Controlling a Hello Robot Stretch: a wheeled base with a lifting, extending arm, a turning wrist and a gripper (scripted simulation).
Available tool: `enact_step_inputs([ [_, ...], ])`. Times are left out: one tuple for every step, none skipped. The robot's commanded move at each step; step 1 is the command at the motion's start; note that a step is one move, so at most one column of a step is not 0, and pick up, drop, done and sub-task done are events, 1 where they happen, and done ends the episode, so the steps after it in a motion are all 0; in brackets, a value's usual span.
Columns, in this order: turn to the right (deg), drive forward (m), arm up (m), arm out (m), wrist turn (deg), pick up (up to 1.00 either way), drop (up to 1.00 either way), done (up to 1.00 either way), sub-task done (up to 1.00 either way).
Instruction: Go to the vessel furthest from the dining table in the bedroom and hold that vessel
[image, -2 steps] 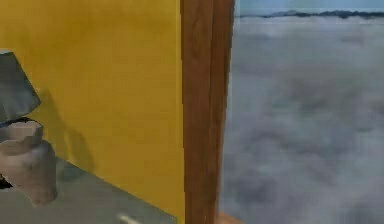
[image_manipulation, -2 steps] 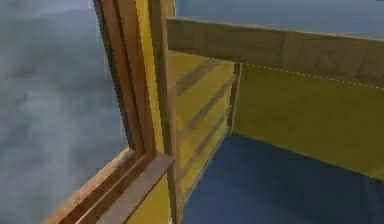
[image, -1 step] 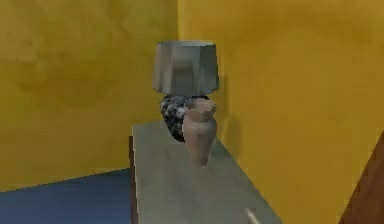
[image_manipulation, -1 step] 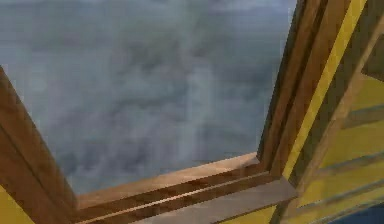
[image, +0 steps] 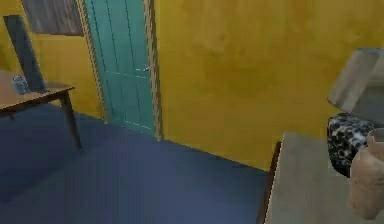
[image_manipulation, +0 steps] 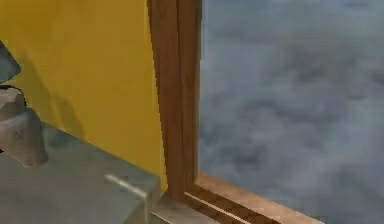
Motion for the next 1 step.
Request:
enact_step_inputs([
  [-39.0, 0.0, 0.0, 0.0, 0.0, 0.0, 0.0, 0.0, 0.0],
])
